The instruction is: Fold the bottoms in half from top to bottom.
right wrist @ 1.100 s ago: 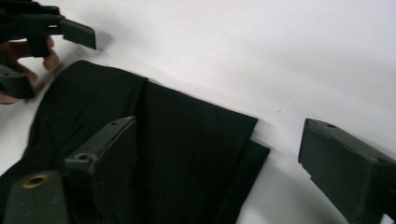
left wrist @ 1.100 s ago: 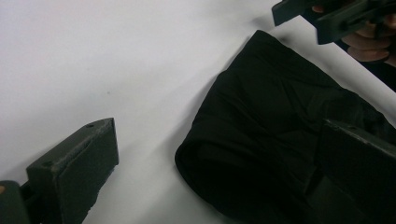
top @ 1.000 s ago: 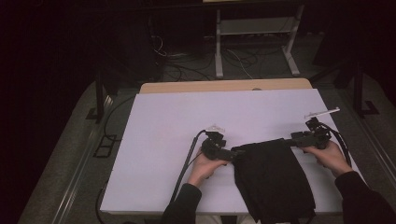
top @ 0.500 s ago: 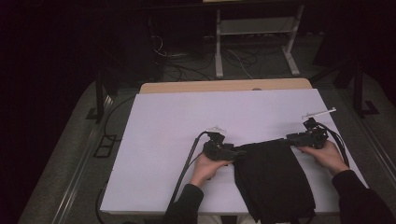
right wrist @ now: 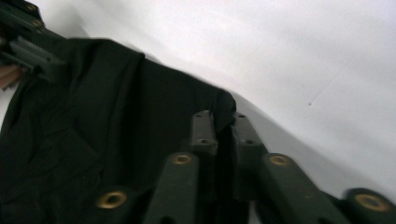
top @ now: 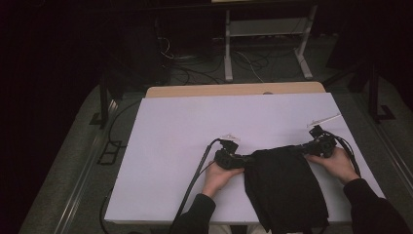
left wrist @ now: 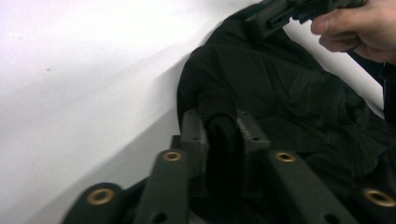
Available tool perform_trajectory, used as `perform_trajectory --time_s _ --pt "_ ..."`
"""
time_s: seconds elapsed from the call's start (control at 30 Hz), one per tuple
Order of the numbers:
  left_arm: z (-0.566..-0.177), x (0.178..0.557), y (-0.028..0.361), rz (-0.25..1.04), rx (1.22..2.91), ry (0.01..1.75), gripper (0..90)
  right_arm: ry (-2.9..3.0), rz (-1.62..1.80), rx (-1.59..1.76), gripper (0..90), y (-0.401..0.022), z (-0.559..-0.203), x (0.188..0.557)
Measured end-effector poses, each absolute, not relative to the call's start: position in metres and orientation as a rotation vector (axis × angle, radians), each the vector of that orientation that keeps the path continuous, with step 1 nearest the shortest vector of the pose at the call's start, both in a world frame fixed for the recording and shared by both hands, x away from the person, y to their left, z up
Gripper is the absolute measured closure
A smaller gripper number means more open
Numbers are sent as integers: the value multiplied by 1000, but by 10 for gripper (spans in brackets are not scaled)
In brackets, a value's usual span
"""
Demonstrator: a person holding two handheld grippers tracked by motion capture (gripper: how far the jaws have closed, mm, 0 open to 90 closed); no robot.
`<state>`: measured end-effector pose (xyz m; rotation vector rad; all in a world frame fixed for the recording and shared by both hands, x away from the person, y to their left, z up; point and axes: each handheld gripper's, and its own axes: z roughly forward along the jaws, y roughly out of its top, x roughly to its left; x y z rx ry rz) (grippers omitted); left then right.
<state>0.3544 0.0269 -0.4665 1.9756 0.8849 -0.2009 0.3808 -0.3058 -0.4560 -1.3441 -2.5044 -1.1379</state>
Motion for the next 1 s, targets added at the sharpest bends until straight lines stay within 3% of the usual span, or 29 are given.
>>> perform_trajectory --time_s 0.6,1.0 --pt "-441 345 40 -95 2013 818 827 -2437 -1249 -1380 844 -302 -440 372" --pt "-426 346 67 -41 2042 846 829 -2440 -1298 -1313 844 -274 -429 374"
